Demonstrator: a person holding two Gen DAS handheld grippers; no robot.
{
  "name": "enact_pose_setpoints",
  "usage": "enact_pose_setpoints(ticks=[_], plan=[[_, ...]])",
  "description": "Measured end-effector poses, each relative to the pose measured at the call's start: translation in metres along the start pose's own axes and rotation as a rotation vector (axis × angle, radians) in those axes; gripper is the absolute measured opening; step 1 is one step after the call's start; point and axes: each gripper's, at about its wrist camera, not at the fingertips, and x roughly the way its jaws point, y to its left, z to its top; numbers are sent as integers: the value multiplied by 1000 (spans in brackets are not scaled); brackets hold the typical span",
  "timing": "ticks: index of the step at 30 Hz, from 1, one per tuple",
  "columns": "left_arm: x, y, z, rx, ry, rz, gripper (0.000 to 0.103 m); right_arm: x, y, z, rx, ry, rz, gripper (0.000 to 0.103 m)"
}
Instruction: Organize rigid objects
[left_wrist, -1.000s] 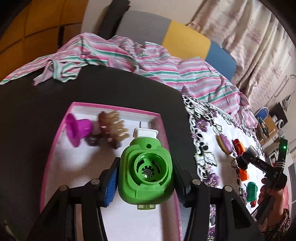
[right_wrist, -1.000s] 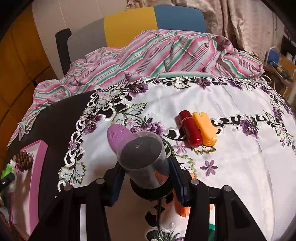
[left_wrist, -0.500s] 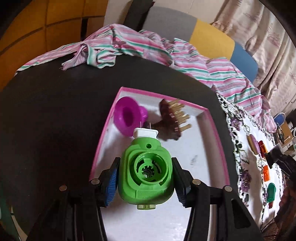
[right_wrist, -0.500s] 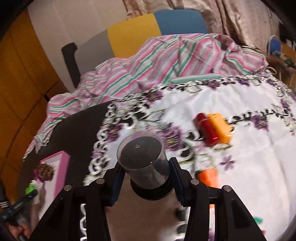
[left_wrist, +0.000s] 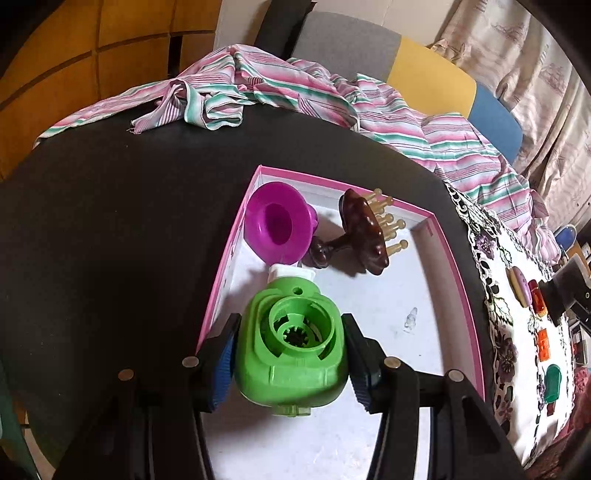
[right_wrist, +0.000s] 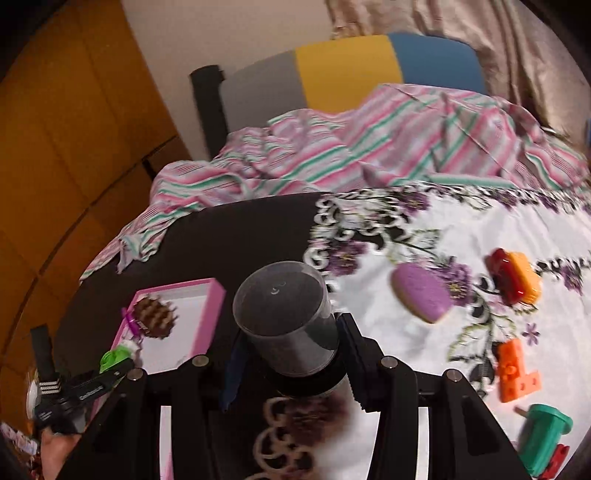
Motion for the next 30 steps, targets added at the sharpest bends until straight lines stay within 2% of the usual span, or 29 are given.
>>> enact_pose_setpoints(ticks=[3, 6, 12, 19, 30], plan=[[-5, 4, 1, -37, 8, -31, 55, 6, 20, -2, -16, 17, 33, 48], [-19, 8, 0, -58, -22, -53, 58, 14, 41, -3, -47, 34, 59, 48], [-48, 10, -7, -32, -75, -78, 60, 31, 81, -5, -119, 63, 94, 48], [-58, 15, -21, -40, -63, -104, 60, 58, 112, -7, -164, 93, 121, 48], [-68, 24, -33, -77, -42, -137, 60, 109, 135, -1, -228, 137, 97, 48]])
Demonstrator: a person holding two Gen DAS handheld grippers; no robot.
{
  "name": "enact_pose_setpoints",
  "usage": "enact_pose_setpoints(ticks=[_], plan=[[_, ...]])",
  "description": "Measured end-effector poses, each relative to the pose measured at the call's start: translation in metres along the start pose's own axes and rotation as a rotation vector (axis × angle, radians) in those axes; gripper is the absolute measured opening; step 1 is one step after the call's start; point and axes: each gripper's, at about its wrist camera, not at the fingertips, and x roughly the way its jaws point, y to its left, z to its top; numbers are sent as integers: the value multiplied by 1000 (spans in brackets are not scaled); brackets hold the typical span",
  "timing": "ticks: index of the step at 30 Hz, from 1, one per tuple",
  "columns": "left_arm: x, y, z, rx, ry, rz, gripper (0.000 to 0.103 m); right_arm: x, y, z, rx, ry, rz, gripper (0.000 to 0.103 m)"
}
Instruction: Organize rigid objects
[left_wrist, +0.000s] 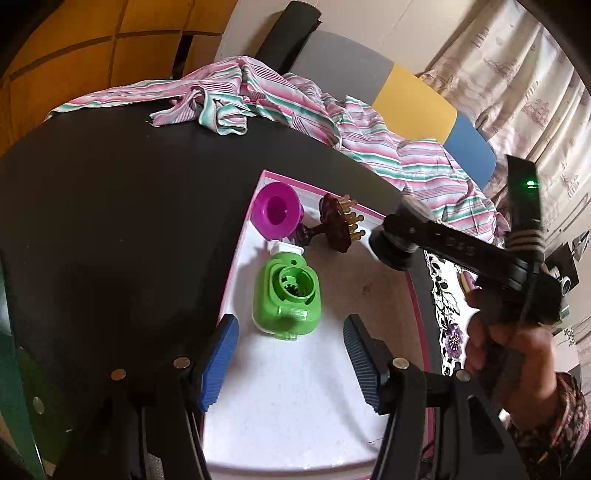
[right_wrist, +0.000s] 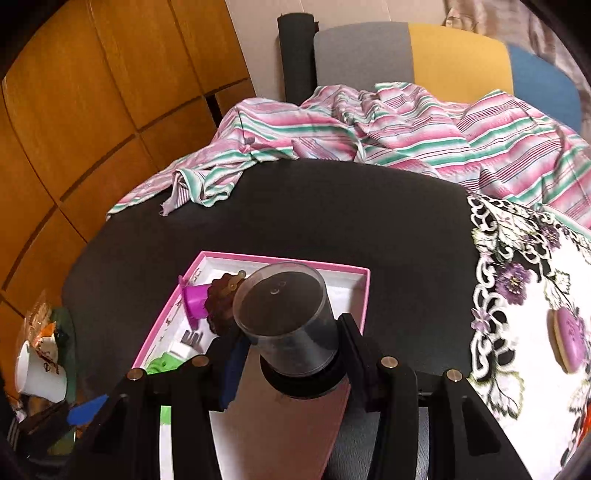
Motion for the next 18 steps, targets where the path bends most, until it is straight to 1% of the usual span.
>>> enact_pose_setpoints(ticks=[3, 6, 8, 10, 13, 15, 16, 17, 18], plan=[[-3, 4, 1, -12, -5, -1, 60, 10, 4, 4, -18, -1, -12, 48], [-5, 8, 2, -25, -11, -2, 60, 17, 2, 5, -5, -3, -10, 49], [-4, 10, 2, -45, -8, -16, 60, 22, 0, 4, 9, 8, -7, 50], [-4, 13, 2, -72, -3, -39, 60, 22, -3, 1, 21, 19, -11, 50], [-3, 13, 1, -78, -2, -38, 60, 15, -5, -3, 16, 19, -6, 52], [-2, 11, 0, -80, -1, -42, 60, 8, -6, -7, 11, 17, -11, 59], [-2, 10, 0, -80, -2, -46, 60, 4, -7, -9, 10, 12, -11, 70], [-2, 8, -1, -76, -1, -46, 60, -2, -7, -11, 8, -6, -8, 73], [-2, 6, -1, -70, 1, -44, 60, -6, -7, -12, 6, -14, -6, 73]])
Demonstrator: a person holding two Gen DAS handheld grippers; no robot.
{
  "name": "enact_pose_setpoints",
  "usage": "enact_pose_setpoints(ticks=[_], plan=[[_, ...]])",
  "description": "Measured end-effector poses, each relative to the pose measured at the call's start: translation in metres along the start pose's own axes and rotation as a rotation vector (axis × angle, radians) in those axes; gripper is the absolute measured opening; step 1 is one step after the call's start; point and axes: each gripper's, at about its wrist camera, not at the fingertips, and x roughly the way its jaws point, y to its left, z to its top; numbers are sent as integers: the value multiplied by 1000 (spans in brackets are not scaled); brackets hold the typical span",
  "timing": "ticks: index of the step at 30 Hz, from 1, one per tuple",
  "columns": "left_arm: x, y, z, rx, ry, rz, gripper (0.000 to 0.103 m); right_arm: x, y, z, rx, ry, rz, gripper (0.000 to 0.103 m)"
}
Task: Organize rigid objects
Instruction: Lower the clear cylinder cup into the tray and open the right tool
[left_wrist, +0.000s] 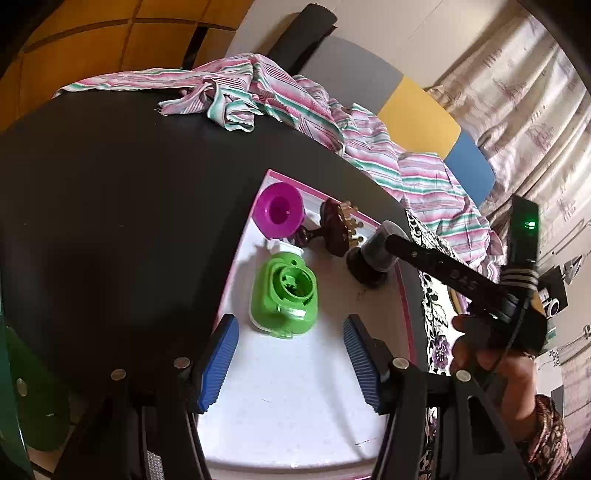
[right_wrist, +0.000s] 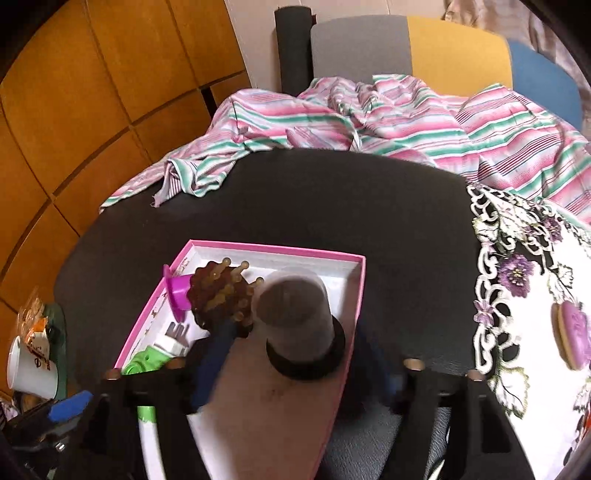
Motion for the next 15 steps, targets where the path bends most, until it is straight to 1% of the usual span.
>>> enact_pose_setpoints(ticks=[3, 7, 15], plan=[[1, -7, -4, 19, 6, 0, 60, -12, -3, -5, 12, -12, 2, 73], [1, -14, -7, 32, 18, -21, 60, -24, -8, -12, 47, -20, 8, 73], [4, -32, -17, 74, 40, -28, 60, -47, -22, -31, 75, -5, -14, 73]])
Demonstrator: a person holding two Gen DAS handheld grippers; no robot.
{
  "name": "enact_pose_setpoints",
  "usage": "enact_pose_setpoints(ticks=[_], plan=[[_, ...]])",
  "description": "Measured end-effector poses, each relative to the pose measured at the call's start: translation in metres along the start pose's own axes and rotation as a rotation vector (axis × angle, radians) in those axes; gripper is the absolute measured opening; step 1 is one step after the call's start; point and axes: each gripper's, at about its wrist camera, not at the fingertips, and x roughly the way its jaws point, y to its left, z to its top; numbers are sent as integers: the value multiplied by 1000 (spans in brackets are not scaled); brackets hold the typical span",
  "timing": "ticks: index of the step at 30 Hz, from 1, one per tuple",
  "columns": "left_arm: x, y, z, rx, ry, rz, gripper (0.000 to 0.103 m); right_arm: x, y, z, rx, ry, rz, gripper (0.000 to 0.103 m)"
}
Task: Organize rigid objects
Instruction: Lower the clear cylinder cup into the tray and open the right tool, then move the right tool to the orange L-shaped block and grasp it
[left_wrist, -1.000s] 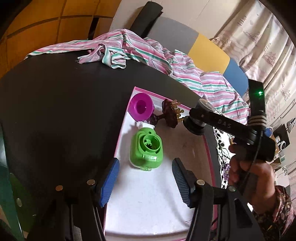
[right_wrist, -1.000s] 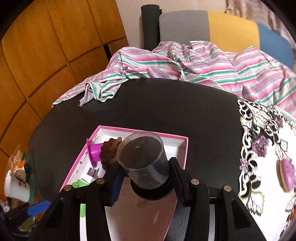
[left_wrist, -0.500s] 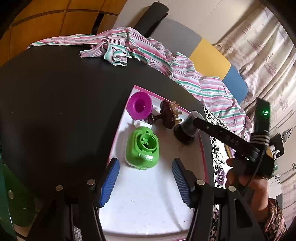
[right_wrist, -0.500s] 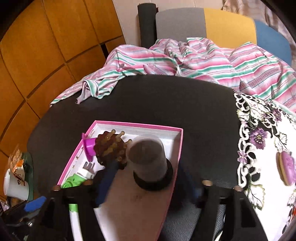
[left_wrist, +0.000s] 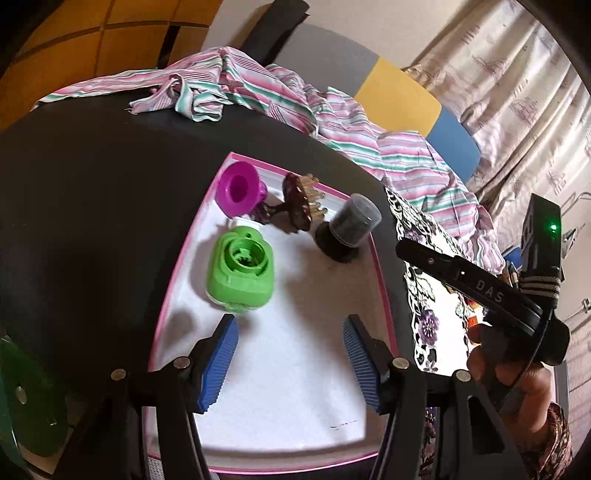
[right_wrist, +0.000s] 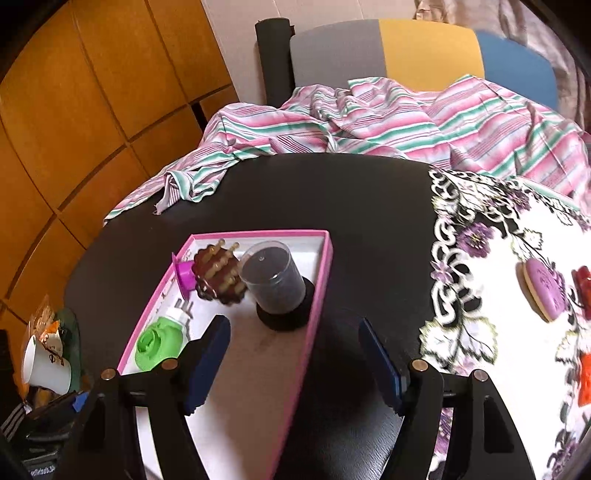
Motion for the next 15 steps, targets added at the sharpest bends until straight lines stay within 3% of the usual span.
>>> enact_pose_setpoints(ticks=[7, 15], plan=[[6, -24, -8, 58, 29, -27, 60, -22, -29, -8, 28, -3, -43, 73], [14, -65, -14, 147, 51, -76, 60, -50, -88, -18, 117, -12, -158, 73]])
